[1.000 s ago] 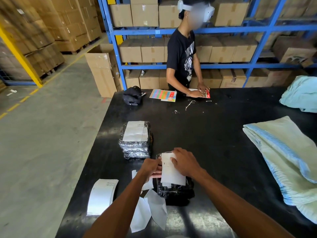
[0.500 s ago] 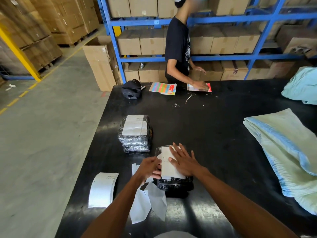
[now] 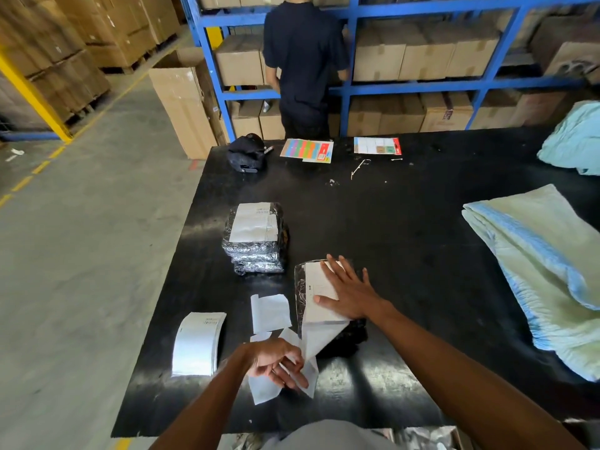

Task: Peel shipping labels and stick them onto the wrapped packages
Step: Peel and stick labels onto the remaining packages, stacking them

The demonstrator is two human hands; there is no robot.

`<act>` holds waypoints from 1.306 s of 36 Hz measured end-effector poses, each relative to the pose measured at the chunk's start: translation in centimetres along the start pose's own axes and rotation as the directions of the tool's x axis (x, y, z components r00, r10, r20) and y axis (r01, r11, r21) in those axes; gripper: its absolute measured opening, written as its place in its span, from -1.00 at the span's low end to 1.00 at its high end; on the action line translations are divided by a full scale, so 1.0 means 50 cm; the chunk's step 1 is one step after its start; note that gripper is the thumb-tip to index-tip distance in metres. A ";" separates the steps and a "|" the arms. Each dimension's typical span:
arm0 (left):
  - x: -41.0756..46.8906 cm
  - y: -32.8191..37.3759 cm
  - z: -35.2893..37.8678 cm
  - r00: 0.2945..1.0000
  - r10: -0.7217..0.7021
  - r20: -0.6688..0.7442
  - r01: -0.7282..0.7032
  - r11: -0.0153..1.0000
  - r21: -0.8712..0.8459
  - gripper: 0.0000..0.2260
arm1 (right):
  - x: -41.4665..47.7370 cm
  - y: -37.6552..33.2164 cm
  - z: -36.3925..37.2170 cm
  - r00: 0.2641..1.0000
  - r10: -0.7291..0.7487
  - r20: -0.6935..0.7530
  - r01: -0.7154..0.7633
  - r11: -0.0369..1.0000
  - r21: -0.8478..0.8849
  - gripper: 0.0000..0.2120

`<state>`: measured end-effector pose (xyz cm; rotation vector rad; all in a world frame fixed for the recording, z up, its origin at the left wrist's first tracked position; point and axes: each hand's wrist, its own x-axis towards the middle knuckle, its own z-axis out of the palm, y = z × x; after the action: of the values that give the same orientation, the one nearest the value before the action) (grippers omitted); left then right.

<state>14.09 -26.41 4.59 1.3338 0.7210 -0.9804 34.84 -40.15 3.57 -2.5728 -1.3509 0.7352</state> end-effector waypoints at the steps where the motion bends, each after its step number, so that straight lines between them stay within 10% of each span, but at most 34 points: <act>1: 0.001 -0.002 -0.001 1.000 -0.025 -0.007 0.026 1.000 0.017 -0.85 | -0.001 0.000 0.000 1.000 -0.002 -0.002 0.002 1.000 -0.004 -0.08; 14: 0.019 -0.035 -0.064 0.913 -0.308 -0.268 0.388 0.858 0.336 -0.91 | -0.008 0.000 -0.008 0.999 -0.020 0.035 0.022 0.999 -0.040 0.36; 21: -0.001 -0.032 -0.086 0.892 -0.232 -0.388 0.375 0.860 0.346 -0.81 | -0.017 0.013 0.007 0.996 -0.068 -0.062 0.069 0.998 0.003 0.26; 31: 0.021 0.060 -0.070 0.713 0.356 -0.605 -0.247 0.934 0.259 -0.69 | -0.045 0.036 0.072 0.927 0.340 -0.162 -0.151 0.730 0.666 -0.04; 39: 0.014 0.114 0.022 0.670 0.472 -0.573 -0.362 0.881 0.304 -0.58 | -0.049 0.016 0.085 0.913 0.378 -0.151 -0.155 0.667 0.729 -0.05; 47: 0.005 0.167 -0.019 0.482 0.549 -0.683 -0.465 0.821 0.332 -0.75 | -0.029 -0.001 0.018 0.878 0.400 -0.263 -0.082 0.668 0.740 -0.21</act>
<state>21.73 -25.82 8.00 1.9338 0.8072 0.0996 33.69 -41.38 3.34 -2.0872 -0.4320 0.5521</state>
